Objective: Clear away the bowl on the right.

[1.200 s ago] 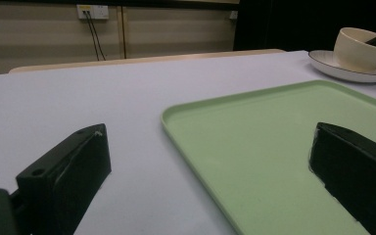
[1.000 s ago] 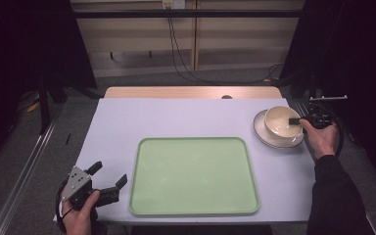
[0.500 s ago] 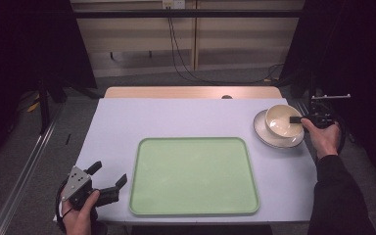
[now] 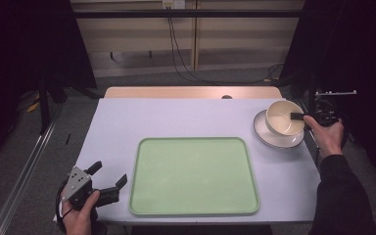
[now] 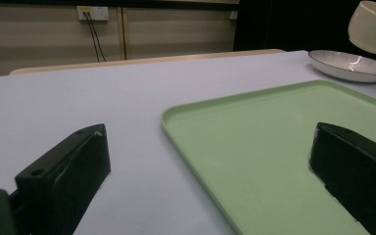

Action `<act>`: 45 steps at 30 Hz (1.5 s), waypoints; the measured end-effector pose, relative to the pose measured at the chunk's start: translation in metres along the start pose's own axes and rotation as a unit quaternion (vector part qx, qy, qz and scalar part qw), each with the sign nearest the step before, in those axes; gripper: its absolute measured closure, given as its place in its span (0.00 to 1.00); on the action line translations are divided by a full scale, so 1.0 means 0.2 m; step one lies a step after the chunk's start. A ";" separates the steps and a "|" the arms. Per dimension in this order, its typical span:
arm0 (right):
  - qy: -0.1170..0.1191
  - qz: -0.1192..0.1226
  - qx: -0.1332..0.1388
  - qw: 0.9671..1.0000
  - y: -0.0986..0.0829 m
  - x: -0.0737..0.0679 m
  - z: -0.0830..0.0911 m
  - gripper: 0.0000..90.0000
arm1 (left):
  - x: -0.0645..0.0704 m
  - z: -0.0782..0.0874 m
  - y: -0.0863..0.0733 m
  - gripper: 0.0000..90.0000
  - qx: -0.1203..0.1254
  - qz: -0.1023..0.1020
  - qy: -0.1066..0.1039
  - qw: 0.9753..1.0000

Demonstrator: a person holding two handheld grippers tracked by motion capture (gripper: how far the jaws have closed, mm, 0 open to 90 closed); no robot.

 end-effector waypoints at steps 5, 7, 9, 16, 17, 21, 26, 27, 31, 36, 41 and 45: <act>0.000 0.008 0.004 1.000 0.02 -0.02 0.03 0.94 | 0.00 0.00 0.00 0.02 0.001 0.002 0.001 1.000; 0.005 0.005 -0.002 1.000 0.02 -0.04 0.04 0.94 | 0.00 0.00 0.00 0.02 0.000 0.002 0.001 1.000; 0.006 0.006 -0.004 1.000 0.01 -0.05 0.04 0.94 | 0.00 0.00 0.00 0.02 0.000 0.001 0.002 1.000; 0.015 0.016 0.000 1.000 0.02 -0.10 0.06 0.94 | 0.00 0.00 0.00 0.02 0.000 0.002 0.002 1.000; 0.016 0.017 -0.002 1.000 0.02 -0.11 0.07 0.94 | 0.00 0.00 0.00 0.02 -0.001 0.001 0.002 1.000; 0.015 0.033 -0.004 0.999 0.03 -0.17 0.08 0.94 | 0.00 0.00 0.00 0.02 0.000 -0.001 0.003 1.000; 0.022 0.039 -0.006 0.999 0.04 -0.22 0.08 0.93 | 0.00 0.00 0.00 0.02 0.001 0.001 -0.001 1.000; 0.024 0.048 -0.003 0.999 0.04 -0.23 0.08 0.94 | 0.00 0.00 0.00 0.02 0.001 0.001 -0.001 1.000; 0.032 0.054 -0.006 0.998 0.05 -0.28 0.07 0.93 | 0.00 0.00 0.00 0.02 0.000 0.001 0.001 1.000; 0.034 0.066 -0.008 0.997 0.05 -0.32 0.06 0.93 | 0.00 0.00 0.00 0.02 0.000 0.000 0.002 1.000; 0.038 0.072 -0.011 0.997 0.05 -0.35 0.06 0.93 | 0.00 0.00 0.00 0.02 0.000 0.000 0.003 1.000; 0.045 0.077 -0.010 0.996 0.06 -0.39 0.06 0.94 | 0.00 0.00 0.00 0.02 0.000 0.000 0.003 1.000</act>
Point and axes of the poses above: each handheld gripper's, and its own axes: z roughly backward along the jaws, y roughly out of its top, x roughly to its right, the point moved 10 cm from there along -z, roughly forward along the jaws, and after that the axes turned 6 degrees about -y, right-handed, at the moved point
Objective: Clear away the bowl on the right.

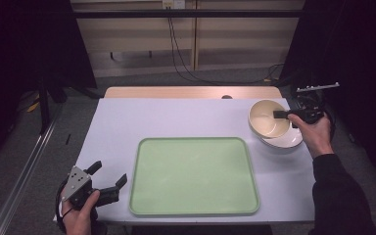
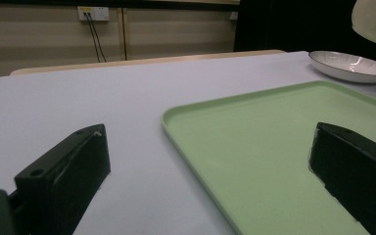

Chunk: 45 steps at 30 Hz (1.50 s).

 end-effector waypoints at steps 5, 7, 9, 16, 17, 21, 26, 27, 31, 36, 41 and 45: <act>0.006 0.003 -0.002 1.000 0.01 -0.04 -0.01 0.93 | 0.00 0.00 0.00 0.02 0.000 -0.001 -0.003 1.000; 0.010 0.011 -0.007 1.000 0.00 -0.06 -0.03 0.94 | 0.00 0.00 0.00 0.02 -0.001 -0.001 -0.003 1.000; 0.012 0.014 -0.013 1.000 0.00 -0.08 -0.03 0.93 | 0.00 0.00 0.00 0.02 0.000 0.000 -0.003 1.000; 0.018 0.025 -0.017 0.999 0.00 -0.13 -0.08 0.93 | 0.00 0.00 0.00 0.02 0.000 0.000 -0.003 1.000; 0.019 0.029 -0.022 0.999 -0.01 -0.15 -0.09 0.93 | 0.00 0.00 0.00 0.02 0.000 -0.001 -0.003 1.000; 0.020 0.034 -0.026 0.999 -0.01 -0.17 -0.10 0.93 | 0.00 0.00 0.00 0.02 -0.001 0.000 -0.002 1.000; 0.025 0.037 -0.031 0.999 -0.01 -0.20 -0.14 0.93 | 0.00 0.00 0.00 0.02 0.000 0.001 0.000 1.000; 0.025 0.037 -0.034 0.998 -0.02 -0.21 -0.14 0.93 | 0.00 0.00 0.00 0.02 0.001 0.001 0.001 1.000; 0.031 0.042 -0.046 0.998 -0.04 -0.25 -0.18 0.94 | 0.00 0.00 0.00 0.02 0.000 0.000 -0.002 1.000; 0.029 0.043 -0.053 0.997 -0.05 -0.26 -0.21 0.93 | 0.00 0.00 0.00 0.02 -0.001 0.000 -0.002 1.000; 0.032 0.046 -0.060 0.997 -0.06 -0.29 -0.24 0.94 | 0.00 0.00 0.00 0.02 -0.001 0.000 -0.002 1.000; 0.034 0.048 -0.066 0.996 -0.07 -0.30 -0.25 0.94 | 0.00 0.00 0.00 0.02 -0.001 0.000 -0.002 1.000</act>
Point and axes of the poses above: each handheld gripper's, and its own axes: z roughly backward along the jaws, y roughly out of its top, x roughly to its right, the point moved 10 cm from there along -z, roughly forward along the jaws, and after that the axes turned 6 degrees about -y, right-handed, at the moved point
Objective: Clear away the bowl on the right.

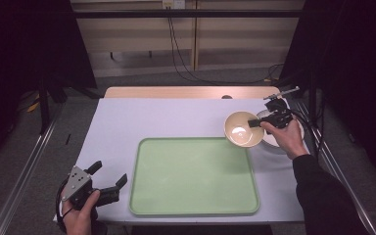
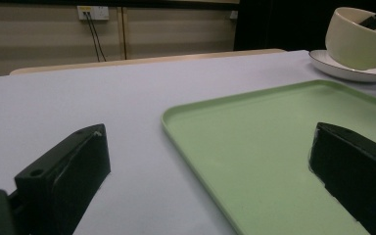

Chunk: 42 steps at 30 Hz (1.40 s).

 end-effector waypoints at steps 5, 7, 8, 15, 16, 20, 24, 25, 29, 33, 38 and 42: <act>0.003 0.005 -0.007 1.000 -0.01 -0.01 -0.02 0.94 | 0.00 0.00 0.00 0.02 0.001 0.001 0.000 1.000; 0.004 0.007 -0.010 1.000 -0.01 -0.02 -0.04 0.94 | 0.00 0.00 0.00 0.02 0.001 0.001 0.000 1.000; 0.007 0.006 -0.010 1.000 -0.01 -0.03 -0.04 0.94 | 0.00 0.00 0.00 0.02 0.001 0.001 0.000 1.000; 0.003 0.008 -0.022 1.000 -0.03 -0.03 -0.08 0.94 | 0.00 0.00 0.00 0.02 0.000 0.002 0.000 1.000; 0.005 0.009 -0.024 1.000 -0.03 -0.03 -0.09 0.94 | 0.00 0.00 0.00 0.02 0.001 0.002 0.003 1.000; 0.007 0.008 -0.038 0.999 -0.05 -0.05 -0.12 0.94 | 0.00 0.00 0.00 0.02 0.001 0.002 0.003 1.000; 0.007 0.012 -0.046 0.999 -0.06 -0.06 -0.14 0.94 | 0.00 0.00 0.00 0.02 0.002 0.002 0.002 1.000; 0.007 0.010 -0.048 0.999 -0.06 -0.06 -0.15 0.94 | 0.00 0.00 0.00 0.02 0.001 0.003 0.000 1.000; 0.008 0.016 -0.055 0.998 -0.08 -0.08 -0.18 0.94 | 0.00 0.00 0.00 0.02 0.000 0.003 0.004 1.000; 0.007 0.016 -0.067 0.998 -0.10 -0.09 -0.21 0.94 | 0.00 0.00 0.00 0.02 0.001 0.002 0.003 1.000; 0.007 0.020 -0.071 0.997 -0.11 -0.10 -0.23 0.94 | 0.00 0.00 0.00 0.02 0.001 0.003 0.002 1.000; 0.008 0.022 -0.077 0.997 -0.12 -0.11 -0.24 0.94 | 0.00 0.00 0.00 0.02 0.000 0.001 0.004 1.000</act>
Point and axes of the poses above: each handheld gripper's, and its own axes: z roughly backward along the jaws, y roughly out of its top, x roughly to its right, the point moved 10 cm from there along -z, roughly forward along the jaws, and after that the axes turned 6 degrees about -y, right-handed, at the moved point
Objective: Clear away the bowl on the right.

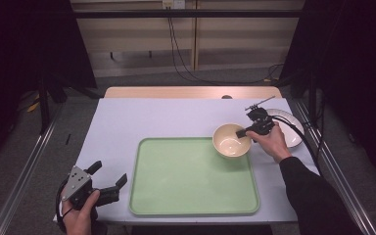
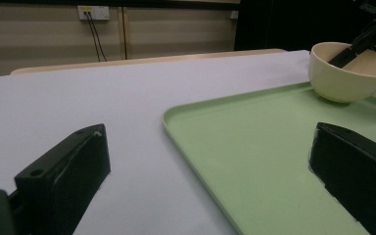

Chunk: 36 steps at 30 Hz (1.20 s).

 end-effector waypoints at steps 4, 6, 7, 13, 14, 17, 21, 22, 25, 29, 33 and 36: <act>-0.004 0.008 -0.003 1.000 -0.01 0.01 -0.02 0.94 | 0.00 0.00 0.00 0.02 0.000 0.002 -0.002 1.000; -0.005 0.000 -0.005 1.000 -0.01 0.00 -0.03 0.94 | 0.00 0.00 0.00 0.02 0.001 0.002 -0.002 1.000; -0.006 0.000 -0.007 1.000 -0.01 0.01 -0.03 0.94 | 0.00 0.00 0.00 0.02 0.002 0.002 -0.002 1.000; -0.006 -0.003 -0.006 1.000 -0.02 0.02 -0.04 0.94 | 0.00 0.00 0.00 0.02 0.001 0.003 -0.002 1.000; -0.004 -0.004 -0.010 1.000 -0.02 0.02 -0.04 0.94 | 0.00 0.00 0.00 0.02 0.001 0.002 -0.005 1.000; 0.000 -0.012 -0.009 1.000 -0.03 0.04 -0.06 0.94 | 0.00 0.00 0.00 0.02 0.001 0.002 -0.002 1.000; 0.002 -0.010 -0.009 1.000 -0.04 0.05 -0.07 0.94 | 0.00 0.00 0.00 0.02 0.000 0.002 -0.001 1.000; 0.001 -0.009 -0.007 1.000 -0.03 0.04 -0.07 0.94 | 0.00 0.00 0.00 0.02 0.000 0.003 -0.001 1.000; -0.004 -0.003 -0.012 1.000 -0.04 0.05 -0.07 0.93 | 0.00 0.00 0.00 0.02 0.002 0.003 -0.001 1.000; -0.012 -0.001 -0.008 1.000 -0.04 0.05 -0.08 0.92 | 0.00 0.00 0.00 0.02 0.001 0.003 -0.002 1.000; -0.013 0.007 -0.005 1.000 -0.04 0.06 -0.08 0.92 | 0.00 0.00 0.00 0.02 0.001 0.003 -0.002 1.000; -0.015 0.013 -0.001 1.000 -0.04 0.06 -0.08 0.91 | 0.00 0.00 0.00 0.02 0.002 0.003 -0.002 1.000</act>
Point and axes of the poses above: each handheld gripper's, and its own axes: z roughly backward along the jaws, y roughly out of its top, x roughly to its right, the point moved 10 cm from there along -z, roughly forward along the jaws, and after that the axes turned 6 degrees about -y, right-handed, at the moved point
